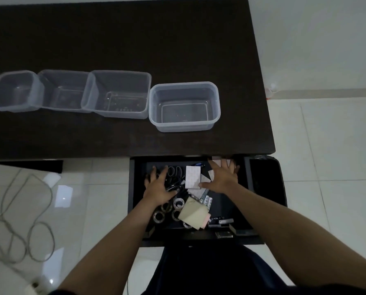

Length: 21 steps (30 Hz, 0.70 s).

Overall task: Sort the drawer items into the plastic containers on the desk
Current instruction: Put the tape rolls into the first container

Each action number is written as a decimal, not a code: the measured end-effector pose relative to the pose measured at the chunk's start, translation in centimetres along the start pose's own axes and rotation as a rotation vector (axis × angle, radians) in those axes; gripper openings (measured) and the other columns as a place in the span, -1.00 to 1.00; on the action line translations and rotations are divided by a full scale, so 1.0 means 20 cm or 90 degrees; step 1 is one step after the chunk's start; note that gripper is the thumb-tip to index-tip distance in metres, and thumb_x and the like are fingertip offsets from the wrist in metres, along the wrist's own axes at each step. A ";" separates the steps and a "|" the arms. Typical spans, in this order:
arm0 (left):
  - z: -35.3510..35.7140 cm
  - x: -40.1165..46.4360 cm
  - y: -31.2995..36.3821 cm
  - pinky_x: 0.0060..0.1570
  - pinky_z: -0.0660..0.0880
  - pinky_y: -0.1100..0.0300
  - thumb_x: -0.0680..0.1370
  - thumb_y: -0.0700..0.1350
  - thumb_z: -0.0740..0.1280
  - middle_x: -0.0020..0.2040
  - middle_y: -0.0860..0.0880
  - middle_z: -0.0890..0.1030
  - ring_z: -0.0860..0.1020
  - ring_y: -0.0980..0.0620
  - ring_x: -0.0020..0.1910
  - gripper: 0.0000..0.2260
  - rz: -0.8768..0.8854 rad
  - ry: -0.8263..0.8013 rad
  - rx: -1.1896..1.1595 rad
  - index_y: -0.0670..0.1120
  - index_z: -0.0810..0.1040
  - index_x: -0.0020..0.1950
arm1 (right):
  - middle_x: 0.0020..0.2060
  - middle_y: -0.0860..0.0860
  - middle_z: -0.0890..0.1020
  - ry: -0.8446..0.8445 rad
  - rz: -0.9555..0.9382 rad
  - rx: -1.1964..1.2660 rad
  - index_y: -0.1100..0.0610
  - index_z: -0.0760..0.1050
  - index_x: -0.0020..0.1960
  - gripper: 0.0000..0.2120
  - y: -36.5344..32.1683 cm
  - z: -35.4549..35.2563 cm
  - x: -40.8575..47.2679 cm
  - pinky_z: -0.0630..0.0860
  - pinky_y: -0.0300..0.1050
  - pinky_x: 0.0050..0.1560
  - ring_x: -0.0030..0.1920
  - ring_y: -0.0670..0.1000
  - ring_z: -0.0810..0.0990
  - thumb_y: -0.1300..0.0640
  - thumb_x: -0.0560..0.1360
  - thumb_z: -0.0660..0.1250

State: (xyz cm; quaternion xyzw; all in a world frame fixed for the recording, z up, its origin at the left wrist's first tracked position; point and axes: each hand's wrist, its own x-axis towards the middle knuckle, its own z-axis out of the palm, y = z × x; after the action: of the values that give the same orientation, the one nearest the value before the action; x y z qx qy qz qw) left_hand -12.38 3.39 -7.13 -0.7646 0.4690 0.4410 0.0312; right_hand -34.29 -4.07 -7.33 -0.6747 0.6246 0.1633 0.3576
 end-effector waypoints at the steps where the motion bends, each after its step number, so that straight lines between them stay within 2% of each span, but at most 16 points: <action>1: 0.00 0.00 0.01 0.44 0.13 -0.10 0.44 0.06 0.43 0.56 -0.04 -0.22 -0.14 -0.30 0.50 -0.17 -0.002 -0.010 0.004 0.22 -0.05 0.52 | 0.53 0.02 -0.17 -0.015 -0.001 -0.016 -0.16 -0.03 0.50 -0.03 0.01 0.00 -0.01 0.03 0.28 0.44 0.50 0.26 -0.28 -0.31 0.27 0.43; 4: -0.01 -0.01 0.01 0.41 0.19 -0.07 0.42 0.03 0.45 0.54 -0.09 -0.08 -0.02 -0.30 0.46 -0.17 0.002 -0.002 0.016 0.22 -0.01 0.52 | 0.52 -0.02 -0.24 -0.031 -0.016 -0.075 -0.19 -0.02 0.49 -0.07 0.04 0.04 -0.04 0.19 0.25 0.39 0.50 0.22 -0.30 -0.30 0.28 0.41; 7: 0.00 -0.04 -0.02 0.39 0.22 -0.06 0.39 0.01 0.48 0.49 -0.13 0.04 0.07 -0.30 0.42 -0.17 0.009 -0.009 0.040 0.23 0.04 0.50 | 0.51 -0.07 -0.28 -0.013 -0.039 -0.086 -0.24 0.06 0.46 -0.15 0.08 0.10 -0.11 0.25 0.23 0.36 0.49 0.21 -0.29 -0.30 0.29 0.39; 10: 0.03 -0.08 -0.06 0.39 0.22 -0.06 0.36 0.01 0.50 0.47 -0.12 0.08 0.07 -0.28 0.43 -0.15 -0.006 -0.026 0.034 0.24 0.06 0.49 | 0.52 -0.05 -0.16 0.007 -0.053 -0.076 -0.25 0.14 0.43 -0.24 0.09 0.17 -0.18 0.29 0.24 0.34 0.48 0.21 -0.20 -0.28 0.31 0.38; 16: 0.10 -0.11 -0.14 0.40 0.21 0.00 0.32 0.06 0.49 0.38 -0.16 0.36 0.19 -0.24 0.40 -0.25 -0.017 -0.046 0.043 0.21 0.21 0.43 | 0.46 0.03 0.05 0.044 -0.010 -0.044 -0.22 0.24 0.40 -0.36 0.10 0.25 -0.29 0.37 0.12 0.27 0.40 0.19 0.02 -0.32 0.37 0.29; 18: 0.12 -0.13 -0.16 0.38 0.21 0.00 0.33 0.04 0.49 0.34 -0.15 0.40 0.25 -0.22 0.38 -0.30 -0.013 -0.018 0.027 0.18 0.27 0.40 | 0.44 0.03 0.10 0.041 -0.005 -0.048 -0.24 0.24 0.40 -0.38 0.11 0.25 -0.31 0.34 0.12 0.29 0.38 0.19 0.05 -0.31 0.38 0.29; 21: 0.15 -0.15 -0.17 0.25 0.35 0.03 0.36 -0.01 0.49 0.26 -0.13 0.42 0.33 -0.20 0.30 -0.45 -0.015 0.031 -0.035 0.04 0.41 0.31 | 0.35 0.06 0.19 0.046 -0.010 -0.083 -0.24 0.20 0.42 -0.37 0.13 0.25 -0.35 0.29 0.10 0.29 0.32 0.18 0.14 -0.30 0.40 0.28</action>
State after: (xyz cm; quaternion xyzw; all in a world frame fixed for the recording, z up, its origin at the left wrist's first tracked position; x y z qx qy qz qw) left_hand -12.23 8.77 -8.06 -0.7813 0.4484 0.4342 0.0040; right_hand -36.72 4.46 -6.86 -0.7070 0.6196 0.1765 0.2916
